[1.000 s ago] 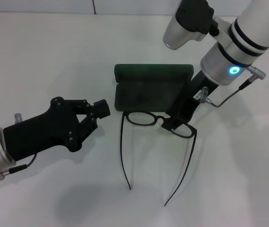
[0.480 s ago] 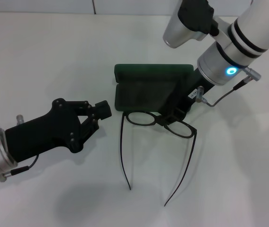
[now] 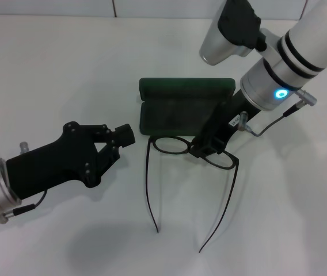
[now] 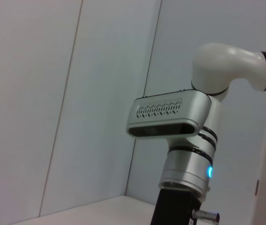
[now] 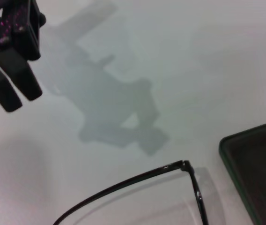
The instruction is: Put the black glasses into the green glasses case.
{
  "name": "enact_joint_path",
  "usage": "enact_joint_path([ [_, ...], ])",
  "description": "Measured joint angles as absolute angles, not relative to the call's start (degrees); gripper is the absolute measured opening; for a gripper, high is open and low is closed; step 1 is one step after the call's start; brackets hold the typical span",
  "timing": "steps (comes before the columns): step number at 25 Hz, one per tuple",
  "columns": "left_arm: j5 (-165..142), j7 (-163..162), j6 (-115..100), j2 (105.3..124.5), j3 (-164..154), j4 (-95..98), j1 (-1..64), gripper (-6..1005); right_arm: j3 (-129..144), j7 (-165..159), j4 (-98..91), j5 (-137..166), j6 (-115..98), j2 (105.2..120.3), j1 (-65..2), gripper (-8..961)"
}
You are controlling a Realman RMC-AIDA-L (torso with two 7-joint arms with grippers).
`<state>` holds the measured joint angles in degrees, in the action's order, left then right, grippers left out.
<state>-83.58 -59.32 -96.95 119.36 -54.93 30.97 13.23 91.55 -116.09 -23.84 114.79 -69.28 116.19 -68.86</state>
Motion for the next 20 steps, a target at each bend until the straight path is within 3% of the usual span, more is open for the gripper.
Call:
enact_joint_path([
  [9,-83.6,-59.3,-97.3,119.35,-55.2,30.9,12.9,45,96.2,-116.1,-27.9,112.2,-67.4,116.19,-66.1,103],
  [20,-82.7,-59.4,-100.8,119.36,-54.2,30.3,12.6,44,89.7,-114.3,-52.5,113.1,-73.8,115.49,-49.0,70],
])
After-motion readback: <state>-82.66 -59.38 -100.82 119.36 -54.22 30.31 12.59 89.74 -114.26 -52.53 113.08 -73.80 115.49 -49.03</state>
